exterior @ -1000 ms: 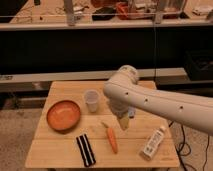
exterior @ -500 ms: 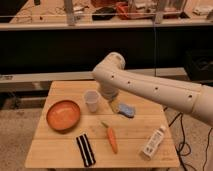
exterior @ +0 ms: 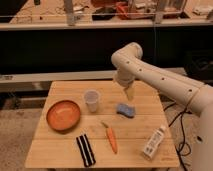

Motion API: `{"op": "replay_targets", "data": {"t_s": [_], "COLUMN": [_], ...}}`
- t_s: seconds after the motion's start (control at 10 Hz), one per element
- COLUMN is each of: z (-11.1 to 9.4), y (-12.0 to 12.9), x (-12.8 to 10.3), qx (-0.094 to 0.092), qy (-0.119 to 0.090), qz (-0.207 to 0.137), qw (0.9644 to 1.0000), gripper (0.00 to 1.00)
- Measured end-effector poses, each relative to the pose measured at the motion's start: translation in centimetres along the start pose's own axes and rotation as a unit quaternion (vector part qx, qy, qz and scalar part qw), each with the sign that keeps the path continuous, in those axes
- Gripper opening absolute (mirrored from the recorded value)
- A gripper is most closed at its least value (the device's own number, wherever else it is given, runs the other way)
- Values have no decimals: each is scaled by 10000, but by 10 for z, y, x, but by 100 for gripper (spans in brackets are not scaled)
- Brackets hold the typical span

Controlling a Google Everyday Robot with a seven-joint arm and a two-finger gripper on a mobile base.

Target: Move the arm in a circular motion

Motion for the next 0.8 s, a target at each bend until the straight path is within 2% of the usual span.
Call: {"op": "replay_targets", "data": {"t_s": [0.2, 0.4, 0.5, 0.6, 0.7, 0.8], "z": [9, 13, 12, 9, 6, -1], "y": [30, 62, 89, 121, 142, 172], "x": [48, 77, 92, 101, 104, 99], "qx": [-76, -111, -110, -95, -79, -21], "qy": [-3, 45, 96, 173, 228, 273], "qz": [284, 440, 519, 579, 616, 651], "qw": [9996, 9990, 9985, 9981, 9978, 9975], "gripper": [80, 80, 80, 80, 80, 80]}}
